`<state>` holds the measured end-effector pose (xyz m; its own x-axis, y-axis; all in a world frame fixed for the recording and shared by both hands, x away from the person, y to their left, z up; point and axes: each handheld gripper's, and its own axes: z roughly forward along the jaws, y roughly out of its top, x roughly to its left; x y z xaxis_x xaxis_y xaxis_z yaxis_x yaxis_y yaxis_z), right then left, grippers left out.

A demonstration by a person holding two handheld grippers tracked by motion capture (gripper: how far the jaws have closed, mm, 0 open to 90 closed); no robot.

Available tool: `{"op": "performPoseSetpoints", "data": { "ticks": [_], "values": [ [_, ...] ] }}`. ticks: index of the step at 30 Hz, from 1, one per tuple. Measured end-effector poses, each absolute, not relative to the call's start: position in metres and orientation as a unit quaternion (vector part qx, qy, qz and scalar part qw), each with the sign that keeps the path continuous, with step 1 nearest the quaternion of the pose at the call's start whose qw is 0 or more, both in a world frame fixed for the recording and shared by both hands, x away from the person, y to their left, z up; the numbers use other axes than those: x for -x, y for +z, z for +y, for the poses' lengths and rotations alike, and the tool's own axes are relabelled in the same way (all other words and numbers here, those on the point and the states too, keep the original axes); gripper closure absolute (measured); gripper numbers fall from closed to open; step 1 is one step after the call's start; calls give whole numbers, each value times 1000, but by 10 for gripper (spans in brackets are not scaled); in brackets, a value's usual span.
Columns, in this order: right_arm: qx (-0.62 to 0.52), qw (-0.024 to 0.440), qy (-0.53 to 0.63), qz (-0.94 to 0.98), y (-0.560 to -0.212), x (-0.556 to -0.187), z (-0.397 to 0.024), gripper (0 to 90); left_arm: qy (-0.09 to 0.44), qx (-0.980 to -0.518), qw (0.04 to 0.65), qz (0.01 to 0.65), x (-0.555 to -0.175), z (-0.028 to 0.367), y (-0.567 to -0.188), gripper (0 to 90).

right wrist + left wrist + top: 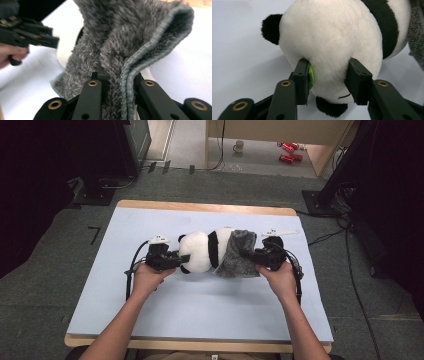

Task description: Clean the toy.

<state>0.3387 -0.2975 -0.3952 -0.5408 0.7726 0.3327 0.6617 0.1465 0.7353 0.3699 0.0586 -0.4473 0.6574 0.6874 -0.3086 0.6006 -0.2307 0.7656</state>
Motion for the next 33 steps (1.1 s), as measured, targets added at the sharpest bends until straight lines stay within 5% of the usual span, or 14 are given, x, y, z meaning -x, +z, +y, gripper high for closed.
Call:
{"op": "performPoseSetpoints", "data": {
  "ticks": [11,29,33],
  "values": [
    [-487,91,449,744,-408,-347,-297,783,92,-798,469,366,-362,67,-448,338],
    [-500,105,459,727,-412,-364,-300,773,80,-801,473,358,-360,49,-468,319],
    [-507,81,473,716,-411,-363,-302,778,74,-796,471,373,-362,47,-470,396]
  ]
}}
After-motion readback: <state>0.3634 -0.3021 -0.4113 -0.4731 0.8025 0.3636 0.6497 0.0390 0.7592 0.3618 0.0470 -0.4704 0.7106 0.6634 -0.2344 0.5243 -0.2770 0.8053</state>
